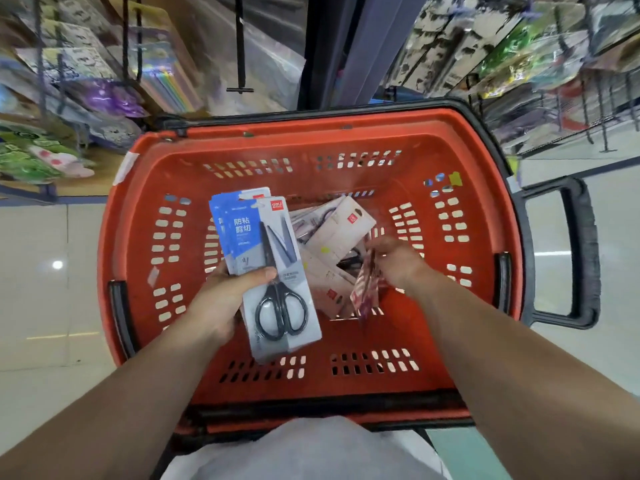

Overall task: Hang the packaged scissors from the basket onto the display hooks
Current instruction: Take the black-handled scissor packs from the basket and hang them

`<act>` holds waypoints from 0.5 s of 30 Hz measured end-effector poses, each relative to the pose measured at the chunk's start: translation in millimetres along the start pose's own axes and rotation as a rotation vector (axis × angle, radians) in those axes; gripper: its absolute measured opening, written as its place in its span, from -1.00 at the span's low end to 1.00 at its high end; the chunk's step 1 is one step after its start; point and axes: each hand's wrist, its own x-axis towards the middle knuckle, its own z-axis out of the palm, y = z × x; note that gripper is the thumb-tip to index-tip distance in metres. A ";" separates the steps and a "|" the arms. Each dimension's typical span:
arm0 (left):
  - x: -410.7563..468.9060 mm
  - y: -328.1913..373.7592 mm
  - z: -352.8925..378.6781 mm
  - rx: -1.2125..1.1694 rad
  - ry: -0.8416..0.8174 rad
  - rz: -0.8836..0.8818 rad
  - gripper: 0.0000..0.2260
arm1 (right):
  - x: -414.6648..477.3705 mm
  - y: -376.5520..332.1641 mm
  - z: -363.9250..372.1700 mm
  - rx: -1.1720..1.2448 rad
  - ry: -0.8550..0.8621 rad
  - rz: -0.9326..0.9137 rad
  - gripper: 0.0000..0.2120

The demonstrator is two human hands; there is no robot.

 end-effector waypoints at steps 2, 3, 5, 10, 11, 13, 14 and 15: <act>4.4 2.3 -6.6 0.006 0.025 -0.003 -0.52 | 11.7 4.6 2.9 -0.359 -0.155 -0.043 -0.51; 5.4 3.7 -9.3 0.011 0.030 -0.004 -0.54 | 17.1 6.4 6.7 -0.577 -0.216 -0.090 -0.50; 4.0 6.9 -11.6 0.012 0.025 -0.008 -0.53 | 16.1 1.0 12.7 -0.958 -0.241 -0.206 -0.49; -7.8 15.1 -9.3 -0.001 -0.010 0.014 -0.58 | 5.1 -11.6 1.6 -1.100 -0.175 -0.304 -0.71; -10.9 16.7 -8.5 -0.011 -0.016 0.022 -0.60 | 3.1 -12.6 -2.5 -1.114 -0.181 -0.336 -0.73; -18.1 20.1 -6.2 -0.040 -0.011 0.036 -0.60 | -0.9 -15.8 -8.4 -1.028 -0.217 -0.366 -0.76; -22.3 22.0 -5.3 -0.060 -0.004 0.041 -0.61 | -4.5 -18.2 -9.0 -0.960 -0.251 -0.361 -0.77; -26.5 23.8 -5.1 -0.077 0.000 0.046 -0.58 | -8.6 -21.8 -8.7 -0.901 -0.279 -0.368 -0.79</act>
